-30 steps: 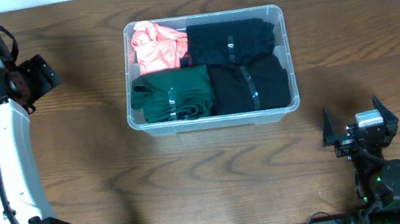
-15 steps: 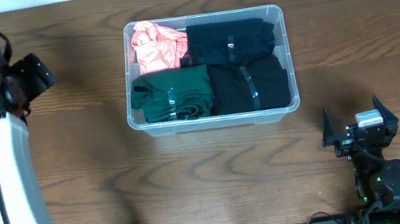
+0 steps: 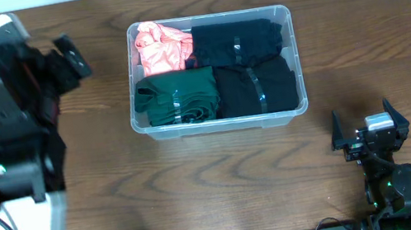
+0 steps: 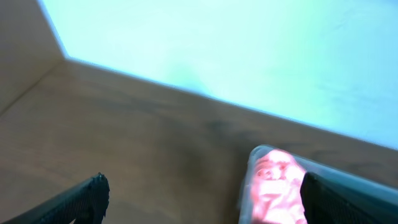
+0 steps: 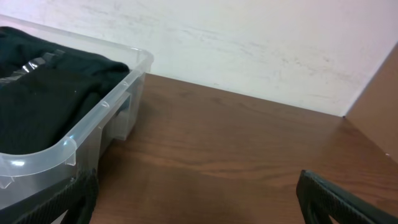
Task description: Pack container
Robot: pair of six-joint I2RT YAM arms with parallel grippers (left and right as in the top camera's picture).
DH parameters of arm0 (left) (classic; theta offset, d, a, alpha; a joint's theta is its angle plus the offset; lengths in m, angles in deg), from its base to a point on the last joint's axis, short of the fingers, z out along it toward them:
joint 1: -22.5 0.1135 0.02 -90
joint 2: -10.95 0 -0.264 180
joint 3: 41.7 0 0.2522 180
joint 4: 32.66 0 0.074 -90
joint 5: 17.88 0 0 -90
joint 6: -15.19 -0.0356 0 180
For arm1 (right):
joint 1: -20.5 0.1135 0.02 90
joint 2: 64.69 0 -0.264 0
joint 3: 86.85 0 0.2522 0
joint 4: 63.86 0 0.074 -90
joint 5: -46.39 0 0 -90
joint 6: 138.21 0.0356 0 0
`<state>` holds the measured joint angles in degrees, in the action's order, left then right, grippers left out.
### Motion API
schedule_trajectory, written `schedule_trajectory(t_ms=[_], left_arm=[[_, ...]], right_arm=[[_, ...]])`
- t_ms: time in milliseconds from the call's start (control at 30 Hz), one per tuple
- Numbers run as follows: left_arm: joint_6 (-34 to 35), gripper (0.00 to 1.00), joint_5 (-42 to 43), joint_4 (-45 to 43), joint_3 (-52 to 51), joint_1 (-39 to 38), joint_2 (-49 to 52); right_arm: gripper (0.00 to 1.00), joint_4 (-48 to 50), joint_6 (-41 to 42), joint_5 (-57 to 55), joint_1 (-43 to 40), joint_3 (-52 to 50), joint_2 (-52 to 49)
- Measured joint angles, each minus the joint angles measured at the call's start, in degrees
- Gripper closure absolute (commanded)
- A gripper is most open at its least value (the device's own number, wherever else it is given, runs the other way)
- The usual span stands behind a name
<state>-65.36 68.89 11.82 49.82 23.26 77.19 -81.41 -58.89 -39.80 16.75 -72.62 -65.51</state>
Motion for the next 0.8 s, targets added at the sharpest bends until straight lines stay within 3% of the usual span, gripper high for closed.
schedule_trajectory(t_ms=[333,800], left_arm=[[0.2,0.02,5.7,-22.1,-29.2,-1.7,-20.0],[4.3,0.02,9.5,-29.8,-55.9,-1.7,-41.8]], right_arm=[[0.01,0.0,-0.2,-0.2,0.0,0.0,0.1],[0.01,0.0,-0.2,-0.2,0.0,0.0,0.1]])
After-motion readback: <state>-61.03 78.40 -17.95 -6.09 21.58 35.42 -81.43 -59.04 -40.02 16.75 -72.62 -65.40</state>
